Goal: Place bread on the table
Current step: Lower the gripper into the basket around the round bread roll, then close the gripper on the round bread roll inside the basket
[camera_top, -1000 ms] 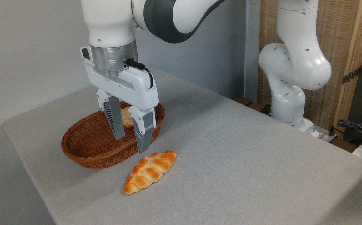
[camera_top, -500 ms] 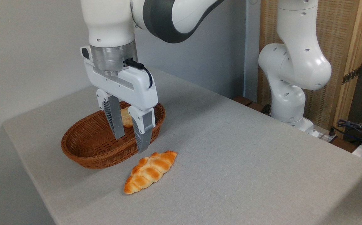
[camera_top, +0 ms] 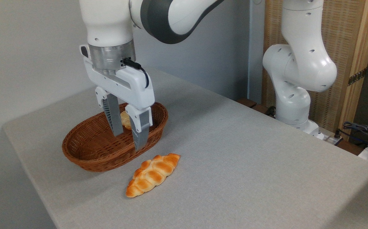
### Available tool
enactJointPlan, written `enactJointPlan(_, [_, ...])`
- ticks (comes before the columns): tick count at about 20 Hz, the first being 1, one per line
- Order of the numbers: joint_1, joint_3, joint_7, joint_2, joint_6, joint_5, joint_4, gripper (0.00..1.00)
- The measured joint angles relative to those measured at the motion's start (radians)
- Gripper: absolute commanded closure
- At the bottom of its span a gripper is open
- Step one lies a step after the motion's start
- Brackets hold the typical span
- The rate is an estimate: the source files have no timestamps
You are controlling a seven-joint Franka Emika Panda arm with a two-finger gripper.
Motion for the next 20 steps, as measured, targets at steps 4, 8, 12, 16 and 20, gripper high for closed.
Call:
enactJointPlan(4, [-0.001,-0.051,-0.008,0.004,-0.001,-0.098,-0.016,0.0])
enactJointPlan(8, [-0.003,-0.103,-0.024,0.014,-0.001,-0.155,-0.04,0.0])
enactJointPlan(12, [-0.005,-0.166,-0.107,0.02,-0.001,-0.178,-0.061,0.0])
enactJointPlan(16, [-0.007,-0.245,-0.157,0.031,-0.001,-0.18,-0.08,0.0])
enactJointPlan(20, [-0.009,-0.298,-0.173,0.051,0.0,-0.181,-0.092,0.0])
